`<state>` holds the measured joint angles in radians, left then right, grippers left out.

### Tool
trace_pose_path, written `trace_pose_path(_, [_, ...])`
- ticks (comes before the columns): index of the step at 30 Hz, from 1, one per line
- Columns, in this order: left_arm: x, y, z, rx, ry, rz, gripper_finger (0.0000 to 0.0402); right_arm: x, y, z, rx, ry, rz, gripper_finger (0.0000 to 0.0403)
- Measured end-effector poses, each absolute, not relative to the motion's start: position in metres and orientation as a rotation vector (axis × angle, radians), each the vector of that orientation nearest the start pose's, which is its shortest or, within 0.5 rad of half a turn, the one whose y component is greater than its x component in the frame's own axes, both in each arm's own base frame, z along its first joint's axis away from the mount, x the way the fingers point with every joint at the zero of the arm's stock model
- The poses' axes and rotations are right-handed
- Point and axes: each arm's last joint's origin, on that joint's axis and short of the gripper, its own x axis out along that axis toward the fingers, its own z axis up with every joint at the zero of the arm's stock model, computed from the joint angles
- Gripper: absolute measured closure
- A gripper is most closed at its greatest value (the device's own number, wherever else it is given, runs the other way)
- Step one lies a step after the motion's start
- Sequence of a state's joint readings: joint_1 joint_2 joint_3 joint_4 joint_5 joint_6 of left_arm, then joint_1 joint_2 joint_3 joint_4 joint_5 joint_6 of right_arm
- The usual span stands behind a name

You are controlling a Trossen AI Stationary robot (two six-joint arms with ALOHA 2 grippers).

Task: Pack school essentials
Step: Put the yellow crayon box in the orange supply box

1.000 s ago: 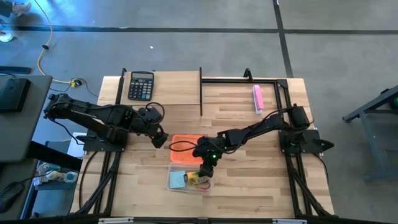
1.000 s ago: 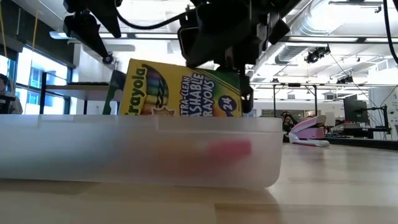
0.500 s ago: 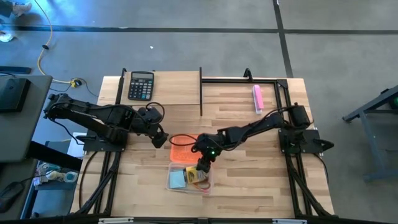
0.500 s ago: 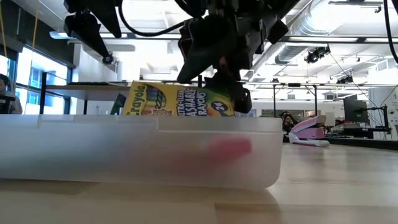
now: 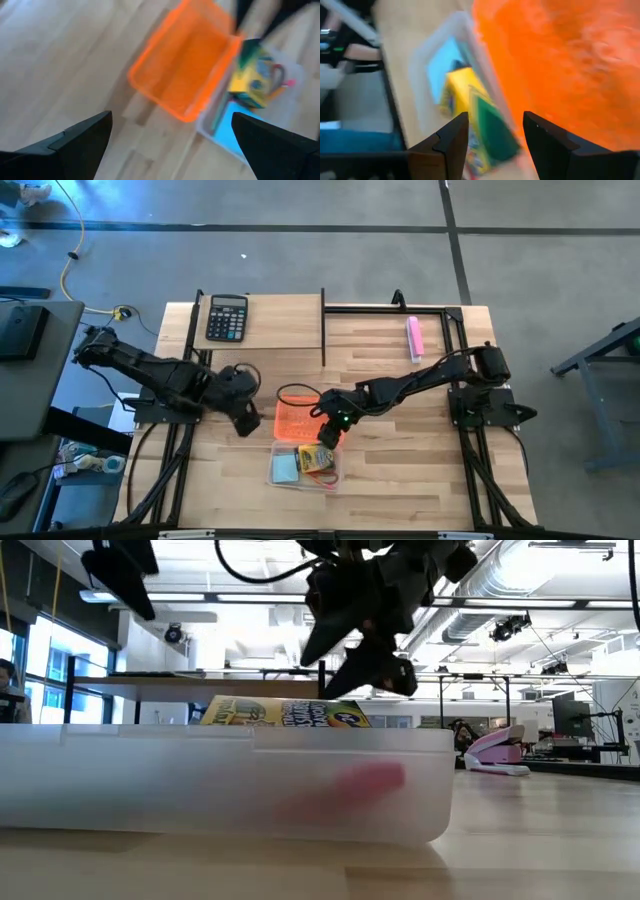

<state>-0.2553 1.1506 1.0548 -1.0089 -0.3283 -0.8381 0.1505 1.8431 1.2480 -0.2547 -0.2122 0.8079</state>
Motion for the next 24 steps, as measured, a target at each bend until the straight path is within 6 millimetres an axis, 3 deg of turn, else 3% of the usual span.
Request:
trace_pose_path(11, [0.215, -0.118, 0.273, -0.311, 0.822, 0.424, 0.0026, 0.381, 0.062, 0.199, 0.794, 0.947, -0.14, 0.0235])
trace_pose_path(16, [0.226, -0.143, 0.253, -0.246, 0.817, 0.394, 0.0072, 0.381, 0.062, 0.199, 0.8, 0.945, -0.142, 0.0272])
trace_pose_path(24, [0.241, -0.161, 0.224, -0.25, 0.877, 0.392, 0.018, 0.382, 0.064, 0.2, 0.786, 0.939, -0.125, 0.0345])
